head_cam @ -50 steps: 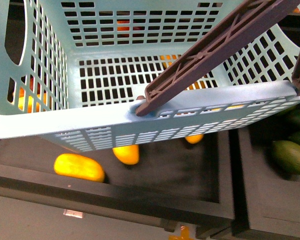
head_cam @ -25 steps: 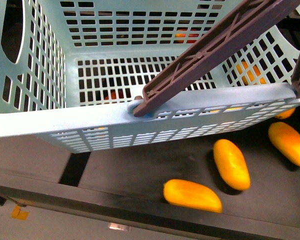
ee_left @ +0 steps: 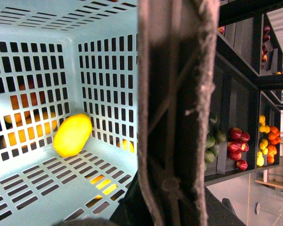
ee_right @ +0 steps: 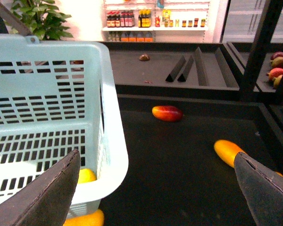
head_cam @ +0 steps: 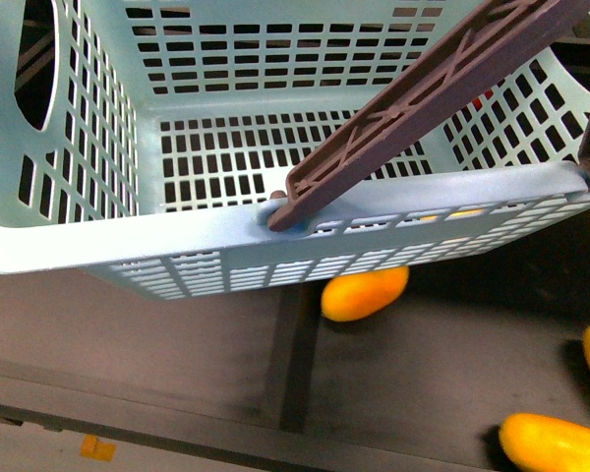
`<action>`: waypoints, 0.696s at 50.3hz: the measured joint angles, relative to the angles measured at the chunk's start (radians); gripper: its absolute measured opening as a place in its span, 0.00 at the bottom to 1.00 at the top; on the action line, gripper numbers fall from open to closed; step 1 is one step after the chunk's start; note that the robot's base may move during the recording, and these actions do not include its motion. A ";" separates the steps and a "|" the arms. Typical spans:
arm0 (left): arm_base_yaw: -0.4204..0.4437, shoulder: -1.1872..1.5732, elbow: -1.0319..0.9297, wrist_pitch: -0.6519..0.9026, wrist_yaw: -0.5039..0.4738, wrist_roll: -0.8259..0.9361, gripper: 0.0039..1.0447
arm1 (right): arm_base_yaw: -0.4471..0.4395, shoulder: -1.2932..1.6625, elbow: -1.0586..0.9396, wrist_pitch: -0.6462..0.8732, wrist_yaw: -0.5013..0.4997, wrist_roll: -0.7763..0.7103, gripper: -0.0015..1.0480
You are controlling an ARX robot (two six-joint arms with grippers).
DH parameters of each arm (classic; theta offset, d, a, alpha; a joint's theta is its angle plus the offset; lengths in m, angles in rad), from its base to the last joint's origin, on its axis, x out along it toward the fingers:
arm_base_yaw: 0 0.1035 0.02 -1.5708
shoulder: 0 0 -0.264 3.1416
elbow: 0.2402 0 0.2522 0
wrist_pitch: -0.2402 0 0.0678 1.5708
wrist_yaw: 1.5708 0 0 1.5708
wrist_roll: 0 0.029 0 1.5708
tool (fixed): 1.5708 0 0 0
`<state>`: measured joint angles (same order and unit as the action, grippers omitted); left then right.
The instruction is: Pick lemon and mango into basket
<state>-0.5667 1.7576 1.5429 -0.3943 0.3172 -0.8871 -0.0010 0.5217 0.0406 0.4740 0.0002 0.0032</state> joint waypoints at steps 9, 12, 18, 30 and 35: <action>0.000 0.000 0.000 0.000 -0.003 0.000 0.05 | 0.000 0.000 0.000 0.000 0.000 0.000 0.92; 0.000 0.000 0.000 0.000 -0.002 0.001 0.05 | 0.000 0.001 0.000 0.000 -0.001 0.000 0.92; 0.018 0.002 0.000 0.000 -0.014 0.001 0.05 | 0.000 0.000 0.000 0.000 -0.006 0.000 0.92; 0.008 0.005 0.000 0.000 -0.005 0.001 0.05 | -0.101 0.182 0.227 -0.505 0.166 0.202 0.92; -0.001 0.005 0.000 0.000 0.002 0.002 0.05 | -0.264 0.333 0.260 -0.464 0.016 0.188 0.92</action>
<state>-0.5678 1.7630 1.5433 -0.3939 0.3187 -0.8852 -0.2649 0.8547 0.3008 0.0097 0.0162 0.1917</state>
